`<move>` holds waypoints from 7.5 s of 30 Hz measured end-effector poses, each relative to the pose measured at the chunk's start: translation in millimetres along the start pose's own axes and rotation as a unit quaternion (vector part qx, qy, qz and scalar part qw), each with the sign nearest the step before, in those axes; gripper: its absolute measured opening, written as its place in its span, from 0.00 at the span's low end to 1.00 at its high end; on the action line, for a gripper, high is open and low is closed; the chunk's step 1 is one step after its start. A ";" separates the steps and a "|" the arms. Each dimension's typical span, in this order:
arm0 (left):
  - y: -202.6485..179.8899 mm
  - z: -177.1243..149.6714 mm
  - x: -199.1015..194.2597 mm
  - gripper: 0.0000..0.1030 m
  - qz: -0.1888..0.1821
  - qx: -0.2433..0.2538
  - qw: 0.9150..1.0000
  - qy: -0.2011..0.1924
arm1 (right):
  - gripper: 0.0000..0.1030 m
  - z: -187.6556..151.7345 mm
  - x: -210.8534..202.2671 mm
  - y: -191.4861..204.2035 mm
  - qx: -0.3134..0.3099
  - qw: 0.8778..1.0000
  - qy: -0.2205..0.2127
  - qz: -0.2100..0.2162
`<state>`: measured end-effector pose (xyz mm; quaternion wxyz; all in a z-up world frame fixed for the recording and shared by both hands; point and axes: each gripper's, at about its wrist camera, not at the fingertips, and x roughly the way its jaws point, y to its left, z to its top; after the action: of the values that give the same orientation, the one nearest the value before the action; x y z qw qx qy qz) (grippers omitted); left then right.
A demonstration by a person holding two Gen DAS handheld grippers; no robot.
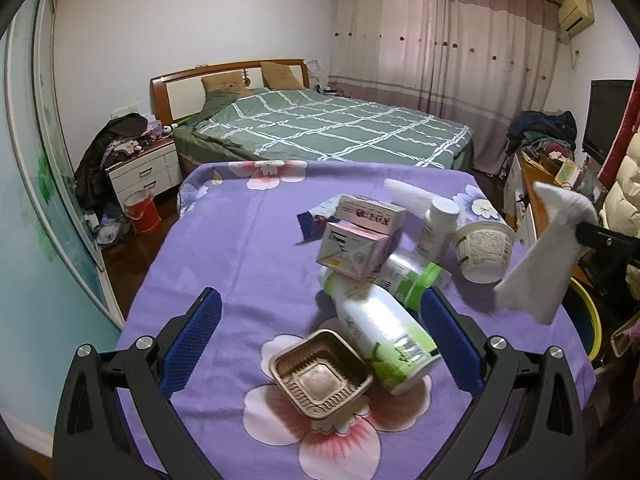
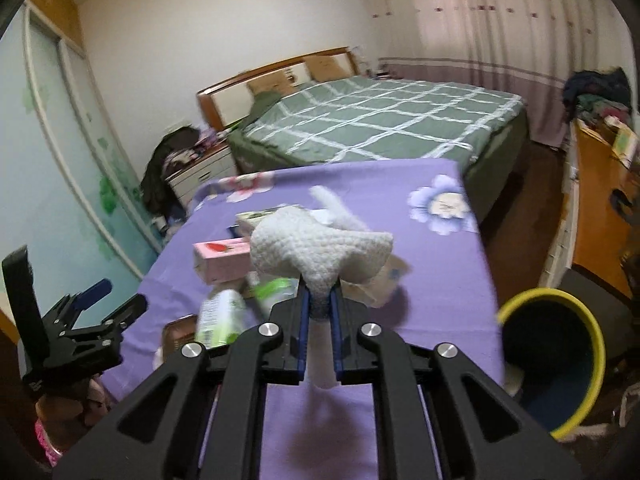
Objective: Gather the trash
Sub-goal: 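Lift the white towel with the right tool and drop it into the bin, then reach the left tool to the white-green bottle and grasp it, then carry the bottle with the left tool over the bin and release, then withdraw the open left tool from the bin, then reach the right tool to the white foam net and close on it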
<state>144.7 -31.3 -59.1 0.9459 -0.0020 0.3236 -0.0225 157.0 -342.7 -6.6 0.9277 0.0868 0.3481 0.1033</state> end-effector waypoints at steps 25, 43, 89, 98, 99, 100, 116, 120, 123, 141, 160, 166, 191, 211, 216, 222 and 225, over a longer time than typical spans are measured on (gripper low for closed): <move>-81.8 -9.0 11.2 0.95 -0.022 0.057 0.998 0.029 | 0.12 -62.1 -17.4 -185.8 0.135 0.971 0.015 -0.196; -81.5 -15.4 13.5 0.95 -0.015 0.059 0.997 0.040 | 0.31 -65.8 -6.6 -196.7 0.135 0.964 0.021 -0.227; -74.6 -34.1 36.2 0.56 0.033 0.046 0.996 0.067 | 0.35 -65.8 19.0 -166.8 0.116 0.977 0.036 -0.175; -86.6 -17.2 1.1 0.55 0.004 0.059 0.998 0.026 | 0.35 -64.1 13.9 -162.3 0.114 0.979 0.029 -0.169; -88.0 -14.3 -1.2 0.55 0.003 0.061 0.998 0.020 | 0.35 -64.3 13.3 -162.4 0.114 0.979 0.028 -0.169; -88.7 -12.3 -2.2 0.55 0.001 0.062 0.998 0.017 | 0.35 -64.0 12.6 -162.7 0.115 0.979 0.027 -0.168; -119.1 14.2 -8.4 0.53 -0.052 0.081 0.995 0.006 | 0.35 -68.6 6.6 -177.1 0.132 0.977 0.022 -0.165; -138.5 17.9 -15.0 0.53 -0.077 0.098 0.992 0.001 | 0.35 -70.1 4.0 -182.8 0.139 0.977 0.019 -0.164; -154.0 22.1 -19.4 0.53 -0.095 0.108 0.990 -0.003 | 0.35 -71.5 -0.8 -186.6 0.142 0.976 0.016 -0.165; -329.0 43.1 -5.3 0.53 -0.252 0.189 0.949 0.009 | 0.35 -99.9 -49.2 -253.2 0.206 0.958 -0.004 -0.202; -365.5 13.4 47.9 0.69 -0.252 0.184 0.948 0.066 | 0.38 -111.5 -38.1 -263.9 0.220 0.954 0.018 -0.204; -291.8 23.5 21.9 0.79 -0.215 0.150 0.964 0.040 | 0.38 -106.2 -27.7 -241.9 0.198 0.961 0.025 -0.190; -4.2 15.2 1.6 0.88 -0.022 -0.033 0.999 -0.001 | 0.38 -14.2 49.0 -44.9 0.016 0.996 0.040 -0.073; 31.1 77.3 102.4 0.88 0.000 -0.058 0.998 0.027 | 0.46 104.8 233.6 41.9 -0.119 0.978 0.167 -0.038; 34.4 80.1 117.5 0.88 -0.007 -0.062 0.998 0.031 | 0.49 105.8 260.7 44.2 -0.139 0.968 0.195 -0.070; 40.4 78.2 124.3 0.88 -0.012 -0.065 0.997 0.036 | 0.38 97.9 275.7 41.2 -0.149 0.962 0.211 -0.089; 42.9 75.5 121.2 0.88 -0.012 -0.068 0.997 0.034 | 0.14 101.1 268.8 37.7 -0.133 0.967 0.203 -0.079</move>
<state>288.4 5.4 -74.4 0.9315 -0.0697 0.3568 -0.0120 417.1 -247.5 -91.5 0.8462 -0.0880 0.5177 0.0909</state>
